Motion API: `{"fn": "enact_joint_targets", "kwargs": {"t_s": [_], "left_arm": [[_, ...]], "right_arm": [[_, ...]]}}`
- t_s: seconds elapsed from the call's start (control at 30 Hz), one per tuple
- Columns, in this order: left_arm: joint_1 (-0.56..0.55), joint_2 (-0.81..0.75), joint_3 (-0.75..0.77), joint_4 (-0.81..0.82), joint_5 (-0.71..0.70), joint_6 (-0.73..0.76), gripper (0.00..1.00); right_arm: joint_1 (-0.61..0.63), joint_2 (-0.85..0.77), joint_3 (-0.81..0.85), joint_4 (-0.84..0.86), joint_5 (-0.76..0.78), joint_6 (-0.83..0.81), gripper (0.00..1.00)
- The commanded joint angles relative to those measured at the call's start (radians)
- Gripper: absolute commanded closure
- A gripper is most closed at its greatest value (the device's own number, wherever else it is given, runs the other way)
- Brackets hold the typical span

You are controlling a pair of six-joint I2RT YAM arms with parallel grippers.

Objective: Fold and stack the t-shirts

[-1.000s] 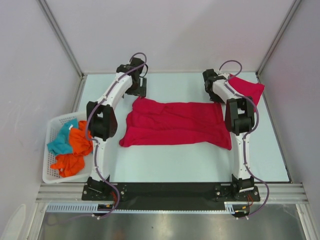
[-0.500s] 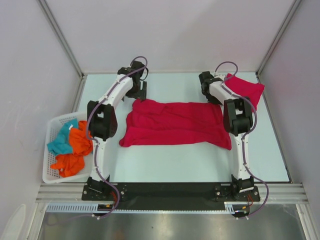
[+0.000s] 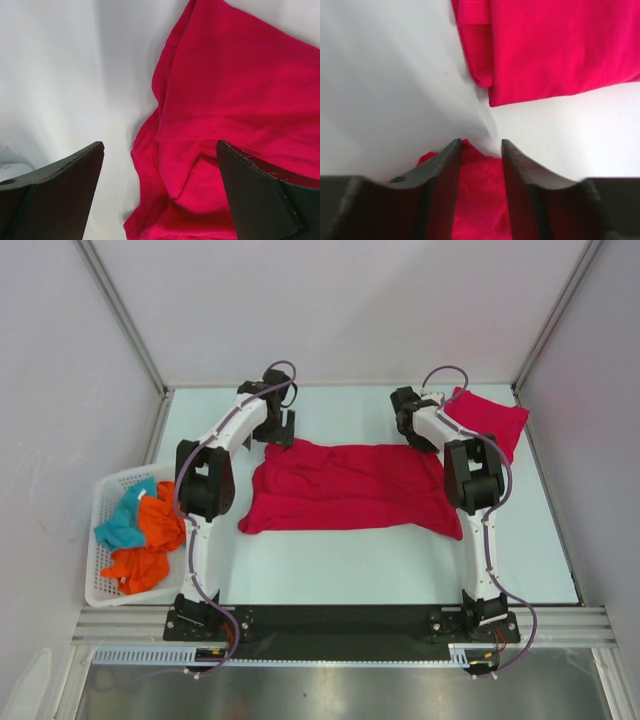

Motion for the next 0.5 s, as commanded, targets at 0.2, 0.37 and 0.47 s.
{"fn": "enact_joint_targets", "kwargs": {"t_s": [0.2,0.37,0.47], "left_arm": [[-0.003,-0.014,-0.016,0.033,0.029,-0.015,0.03],[-0.004,-0.025,-0.031,0.039,0.035,-0.016,0.05],[-0.004,-0.037,-0.051,0.053,0.044,-0.016,0.10]], "right_arm": [[0.001,-0.041,-0.031,0.008,-0.031,-0.013,0.69],[0.003,-0.071,-0.022,-0.004,-0.019,-0.021,0.71],[0.004,-0.088,-0.026,0.005,-0.014,-0.030,0.87]]}}
